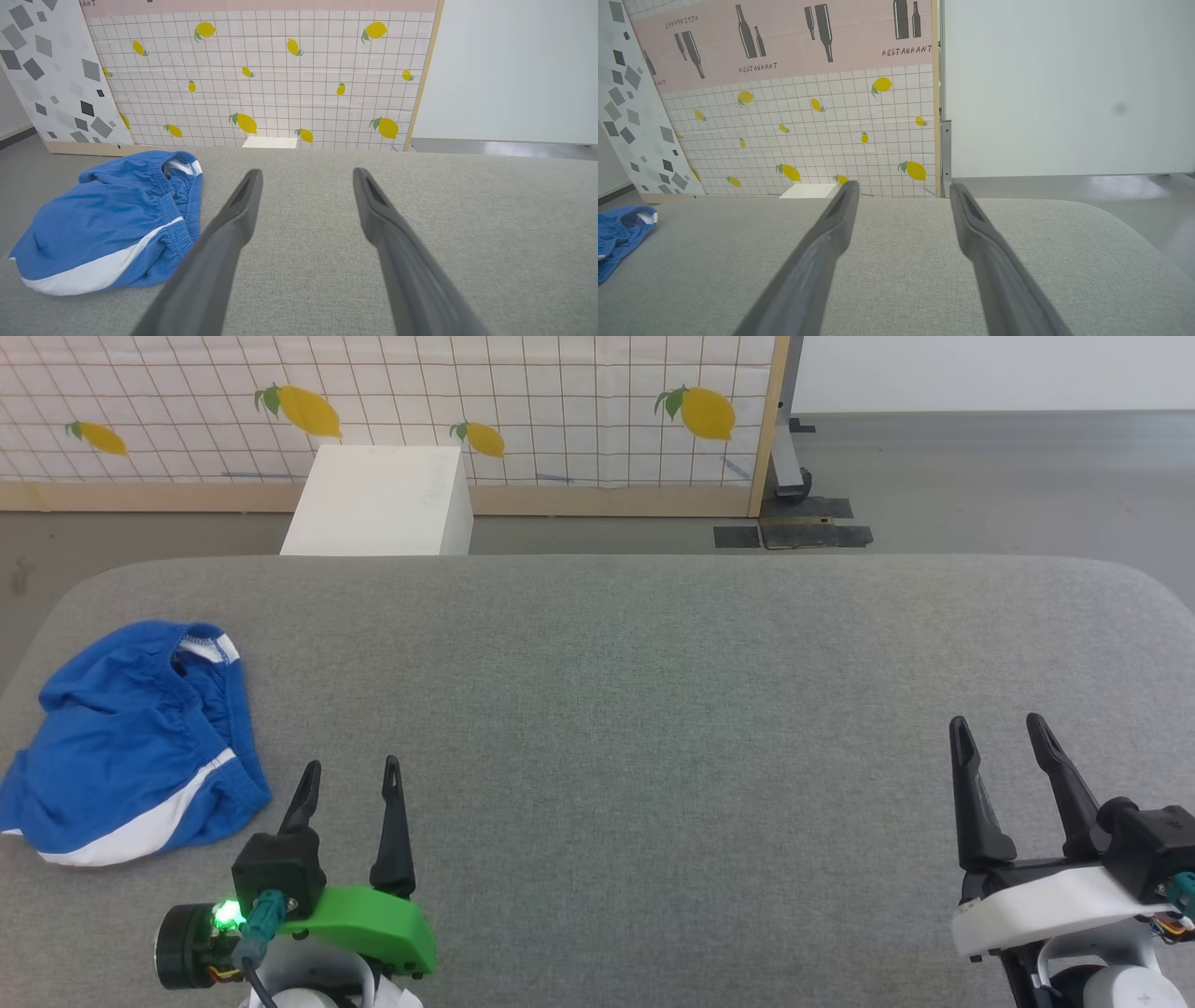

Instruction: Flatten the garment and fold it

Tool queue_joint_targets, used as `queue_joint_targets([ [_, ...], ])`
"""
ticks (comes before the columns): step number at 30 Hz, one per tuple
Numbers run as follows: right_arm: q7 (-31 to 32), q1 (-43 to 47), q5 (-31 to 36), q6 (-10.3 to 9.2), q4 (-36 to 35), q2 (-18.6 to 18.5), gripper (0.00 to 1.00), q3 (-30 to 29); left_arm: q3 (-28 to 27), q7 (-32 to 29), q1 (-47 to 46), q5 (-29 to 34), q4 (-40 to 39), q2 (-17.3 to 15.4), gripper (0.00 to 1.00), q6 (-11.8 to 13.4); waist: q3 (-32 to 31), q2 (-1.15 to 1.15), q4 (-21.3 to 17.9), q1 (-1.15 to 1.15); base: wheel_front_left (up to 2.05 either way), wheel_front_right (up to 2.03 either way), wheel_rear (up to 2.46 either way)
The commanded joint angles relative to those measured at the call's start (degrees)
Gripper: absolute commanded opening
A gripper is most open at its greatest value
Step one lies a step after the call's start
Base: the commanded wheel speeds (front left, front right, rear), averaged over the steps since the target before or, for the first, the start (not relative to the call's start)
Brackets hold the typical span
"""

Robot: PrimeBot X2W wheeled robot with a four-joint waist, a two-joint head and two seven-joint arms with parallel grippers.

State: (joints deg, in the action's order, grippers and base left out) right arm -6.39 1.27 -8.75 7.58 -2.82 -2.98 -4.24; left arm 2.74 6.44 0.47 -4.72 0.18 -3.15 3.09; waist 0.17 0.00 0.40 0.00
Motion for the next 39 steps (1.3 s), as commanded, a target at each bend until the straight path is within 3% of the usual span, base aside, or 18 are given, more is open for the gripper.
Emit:
queue_joint_targets([
  [1,-0.7,0.6,-0.7,-0.04,-0.4,0.1,1.0,-0.1,0.2,0.7,-1.0,-0.3,0.1,0.1,1.0,0.3,0.0,0.0,0.0,0.0,0.0,0.0,0.0],
  [39,-5.2,2.1,-1.3,-0.07,-0.6,0.1,1.0,-1.2,2.0,5.2,-1.9,-3.1,2.8,0.2,1.0,0.6,-0.6,0.0,0.5,0.0,0.0,0.0,0.0],
])
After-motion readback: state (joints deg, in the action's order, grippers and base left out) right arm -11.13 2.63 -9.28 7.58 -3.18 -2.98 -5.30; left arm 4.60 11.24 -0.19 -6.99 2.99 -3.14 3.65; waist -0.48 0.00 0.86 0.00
